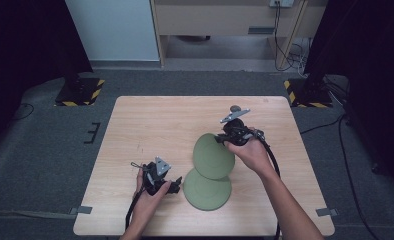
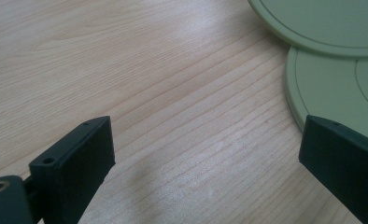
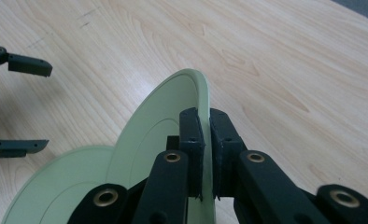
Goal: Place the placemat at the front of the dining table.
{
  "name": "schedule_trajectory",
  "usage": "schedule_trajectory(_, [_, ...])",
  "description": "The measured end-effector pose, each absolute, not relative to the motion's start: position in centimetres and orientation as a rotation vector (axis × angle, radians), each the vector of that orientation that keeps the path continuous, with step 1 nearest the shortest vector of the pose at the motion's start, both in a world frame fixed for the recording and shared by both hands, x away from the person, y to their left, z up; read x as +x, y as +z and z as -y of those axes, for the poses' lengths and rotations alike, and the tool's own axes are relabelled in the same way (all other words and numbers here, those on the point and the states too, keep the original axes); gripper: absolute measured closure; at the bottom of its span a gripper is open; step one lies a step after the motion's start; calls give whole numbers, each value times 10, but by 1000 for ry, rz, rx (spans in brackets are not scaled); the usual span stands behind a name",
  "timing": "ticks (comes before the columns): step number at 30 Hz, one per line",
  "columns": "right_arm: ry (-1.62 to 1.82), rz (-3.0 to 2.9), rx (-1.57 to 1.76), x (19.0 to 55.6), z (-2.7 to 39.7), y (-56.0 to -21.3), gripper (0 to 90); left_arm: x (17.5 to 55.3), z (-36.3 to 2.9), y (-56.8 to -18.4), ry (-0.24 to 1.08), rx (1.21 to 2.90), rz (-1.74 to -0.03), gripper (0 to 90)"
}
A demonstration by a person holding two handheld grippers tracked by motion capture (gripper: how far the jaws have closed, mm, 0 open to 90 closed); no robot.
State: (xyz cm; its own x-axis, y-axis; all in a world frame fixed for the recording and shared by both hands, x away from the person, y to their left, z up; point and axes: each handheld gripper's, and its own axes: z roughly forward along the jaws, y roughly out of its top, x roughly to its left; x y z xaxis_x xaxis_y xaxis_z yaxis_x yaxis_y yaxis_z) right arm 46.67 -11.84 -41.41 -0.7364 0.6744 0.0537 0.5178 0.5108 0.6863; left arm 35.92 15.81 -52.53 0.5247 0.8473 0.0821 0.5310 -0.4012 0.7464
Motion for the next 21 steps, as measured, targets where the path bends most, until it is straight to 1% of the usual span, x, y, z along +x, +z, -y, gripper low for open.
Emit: schedule_trajectory(21, [1041, -2533, 1000, 483, 104, -401, 856, 360, -161, -525, 586, 2085, -1115, 29])
